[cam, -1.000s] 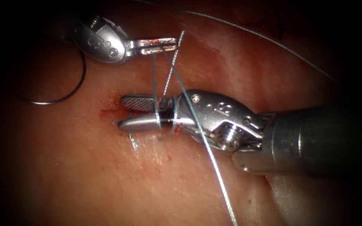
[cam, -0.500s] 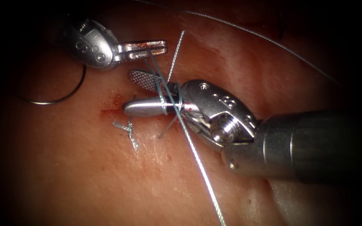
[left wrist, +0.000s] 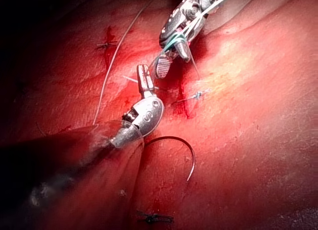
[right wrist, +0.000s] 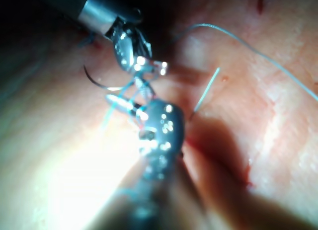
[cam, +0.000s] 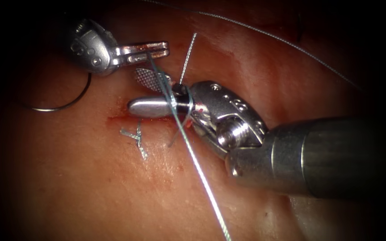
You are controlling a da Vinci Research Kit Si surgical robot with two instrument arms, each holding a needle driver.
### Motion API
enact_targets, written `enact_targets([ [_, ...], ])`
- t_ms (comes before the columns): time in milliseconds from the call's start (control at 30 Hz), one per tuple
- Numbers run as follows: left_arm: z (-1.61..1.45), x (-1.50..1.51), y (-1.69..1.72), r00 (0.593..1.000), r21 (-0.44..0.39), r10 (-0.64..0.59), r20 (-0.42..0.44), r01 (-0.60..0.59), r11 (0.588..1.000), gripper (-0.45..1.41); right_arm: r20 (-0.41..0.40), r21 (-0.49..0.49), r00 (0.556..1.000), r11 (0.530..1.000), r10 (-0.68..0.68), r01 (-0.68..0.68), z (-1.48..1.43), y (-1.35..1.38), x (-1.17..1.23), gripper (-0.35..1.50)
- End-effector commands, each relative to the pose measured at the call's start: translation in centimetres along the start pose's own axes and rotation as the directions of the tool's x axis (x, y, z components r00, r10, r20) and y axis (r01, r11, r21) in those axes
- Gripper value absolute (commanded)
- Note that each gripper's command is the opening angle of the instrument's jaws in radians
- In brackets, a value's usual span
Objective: Wound Closure
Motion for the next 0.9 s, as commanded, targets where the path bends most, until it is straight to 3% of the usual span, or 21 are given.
enact_targets([
  [33, 0.04, -0.06, 0.02, 1.0, 0.002, 0.002, -0.004, -0.002, 1.0, -0.45, -0.015, 0.001, 1.0, 1.0, 0.004, -0.004, 0.07, 0.02, -0.03, 0.91],
  [900, -0.19, 0.24, 0.26, 1.0, -0.003, -0.002, -0.02, 0.002, 1.0, -0.45, -0.05, -0.027, 0.999, 1.0, 0.009, -0.011, -0.09, 0.09, 0.14, 0.86],
])
